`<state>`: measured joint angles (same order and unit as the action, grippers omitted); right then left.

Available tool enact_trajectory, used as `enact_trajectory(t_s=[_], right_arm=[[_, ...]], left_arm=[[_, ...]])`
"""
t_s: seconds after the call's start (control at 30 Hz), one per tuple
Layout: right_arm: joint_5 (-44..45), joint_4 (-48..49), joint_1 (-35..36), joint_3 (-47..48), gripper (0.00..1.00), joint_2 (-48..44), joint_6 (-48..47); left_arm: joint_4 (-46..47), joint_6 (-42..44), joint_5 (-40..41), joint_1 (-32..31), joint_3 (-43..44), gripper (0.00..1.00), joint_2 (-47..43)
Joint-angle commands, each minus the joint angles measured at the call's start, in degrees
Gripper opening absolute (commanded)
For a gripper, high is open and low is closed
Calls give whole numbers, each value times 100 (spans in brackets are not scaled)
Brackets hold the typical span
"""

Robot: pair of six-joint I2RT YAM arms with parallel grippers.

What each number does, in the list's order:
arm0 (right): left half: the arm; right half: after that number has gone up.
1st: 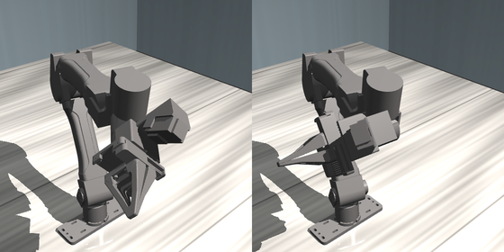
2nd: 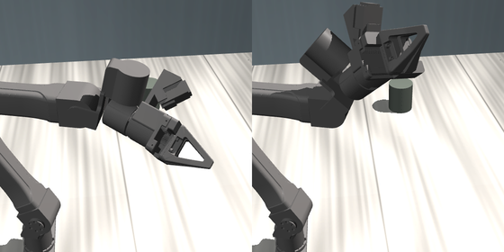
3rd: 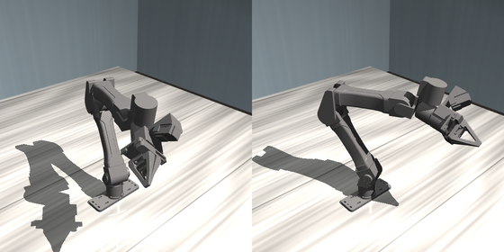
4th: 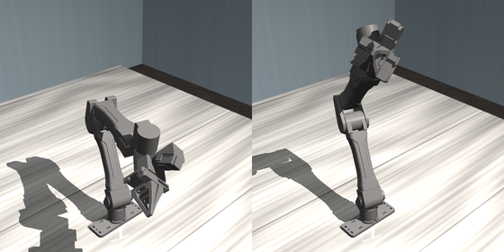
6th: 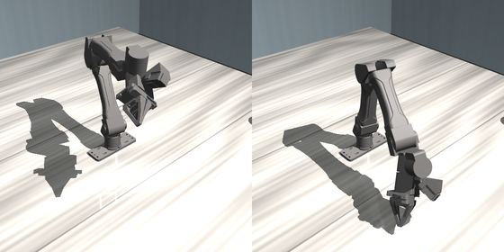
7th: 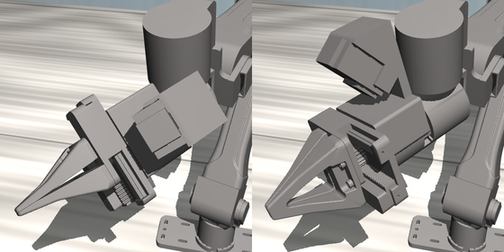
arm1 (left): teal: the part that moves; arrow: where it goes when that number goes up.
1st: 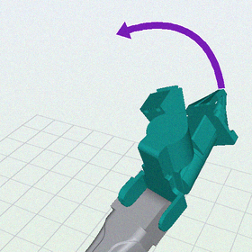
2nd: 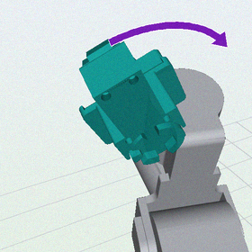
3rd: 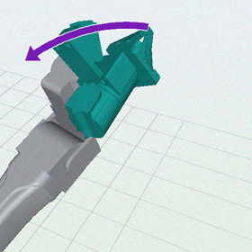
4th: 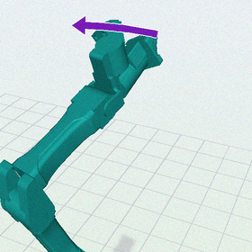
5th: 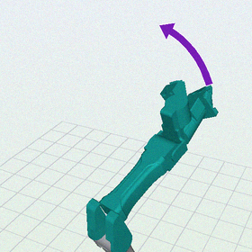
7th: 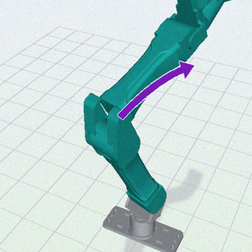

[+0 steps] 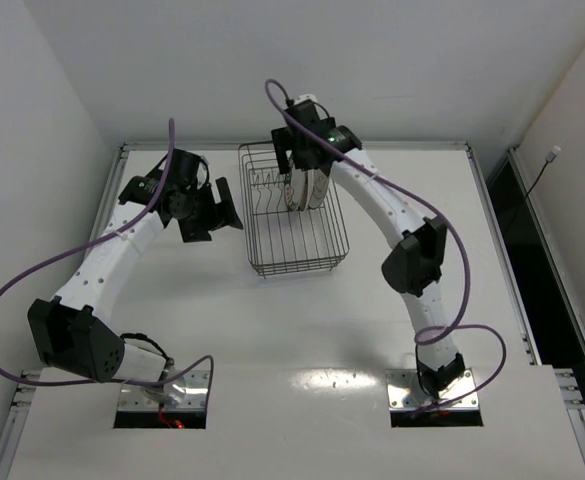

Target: Load the plates into the dish rack

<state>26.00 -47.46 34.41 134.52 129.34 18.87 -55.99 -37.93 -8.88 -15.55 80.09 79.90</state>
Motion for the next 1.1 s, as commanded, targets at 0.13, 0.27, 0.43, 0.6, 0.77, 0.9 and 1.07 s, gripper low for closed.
enact_trajectory(t_s=[0.13, 0.27, 0.43, 0.6, 0.77, 0.9, 1.07], right_arm=[[-701, -97, -392, -1803, 100, -2926, 678], [-1034, -218, -567, -2824, 100, -3933, 601], [-1290, -1282, -682, -2633, 100, -4144, 319], [-2062, -1021, -734, -3159, 100, -4917, 318], [-2688, -1133, -787, -3010, 100, -4997, 477], [-2170, -1511, -787, -3106, 100, -5076, 530], [-1642, -1302, -901, -3634, 100, -5541, 670]], left_arm=[[176, 163, 667, -36, 419, 77, 17], [18, 163, 1335, -36, 691, 77, 17], [-307, -73, 1732, -36, 981, 77, 333], [-474, -179, 2039, -36, 1306, 77, 614], [-677, -294, 2190, -36, 1605, 77, 930], [-89, -389, 1882, -36, 1422, 77, 819], [1044, -672, 1601, -36, 177, 77, -271]])
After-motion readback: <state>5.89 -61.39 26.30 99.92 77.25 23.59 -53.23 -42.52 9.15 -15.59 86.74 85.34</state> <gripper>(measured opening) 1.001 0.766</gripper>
